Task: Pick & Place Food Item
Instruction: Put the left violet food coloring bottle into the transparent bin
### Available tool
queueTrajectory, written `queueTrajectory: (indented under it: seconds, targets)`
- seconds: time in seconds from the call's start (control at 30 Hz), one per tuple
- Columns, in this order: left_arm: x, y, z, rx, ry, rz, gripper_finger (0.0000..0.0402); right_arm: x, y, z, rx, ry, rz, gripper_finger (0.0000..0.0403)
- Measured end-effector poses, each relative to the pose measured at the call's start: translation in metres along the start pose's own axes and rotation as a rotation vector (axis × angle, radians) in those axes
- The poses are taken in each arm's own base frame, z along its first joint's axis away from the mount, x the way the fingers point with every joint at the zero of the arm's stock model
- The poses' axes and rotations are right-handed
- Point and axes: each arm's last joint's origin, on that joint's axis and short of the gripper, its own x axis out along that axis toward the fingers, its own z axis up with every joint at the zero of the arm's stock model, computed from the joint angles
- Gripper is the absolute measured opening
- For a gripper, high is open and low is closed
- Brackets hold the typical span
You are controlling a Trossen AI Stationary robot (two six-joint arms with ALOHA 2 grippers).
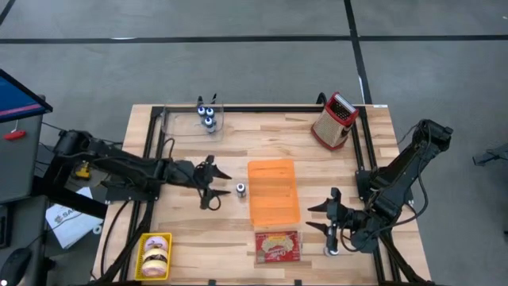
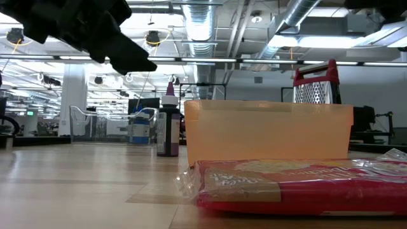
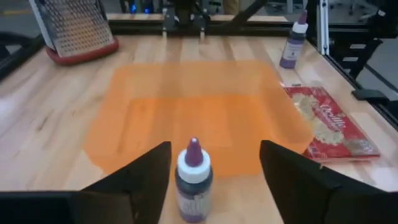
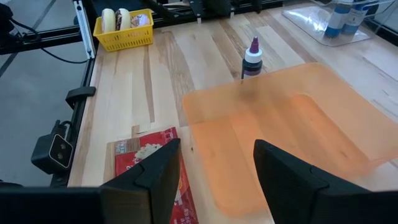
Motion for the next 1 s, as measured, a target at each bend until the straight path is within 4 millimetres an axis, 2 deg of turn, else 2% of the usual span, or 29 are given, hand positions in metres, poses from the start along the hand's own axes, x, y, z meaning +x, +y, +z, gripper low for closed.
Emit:
queueTrajectory:
  seconds: [0.27,0.47,1.0]
  targets:
    - [0.013,-0.001,-0.007,-0.009,0.014,0.032,0.028,0.0,0.0,0.0,0.003,0.0,0.002,0.0195]
    - [0.023,0.0,-0.018,-0.037,0.064,0.074,0.0282,0.0,0.0,0.0,0.008,0.001,0.003,0.0195]
    - [0.043,-0.001,-0.029,-0.068,0.027,0.077,0.0282,0.0,0.0,0.0,0.009,0.004,0.007,0.0195]
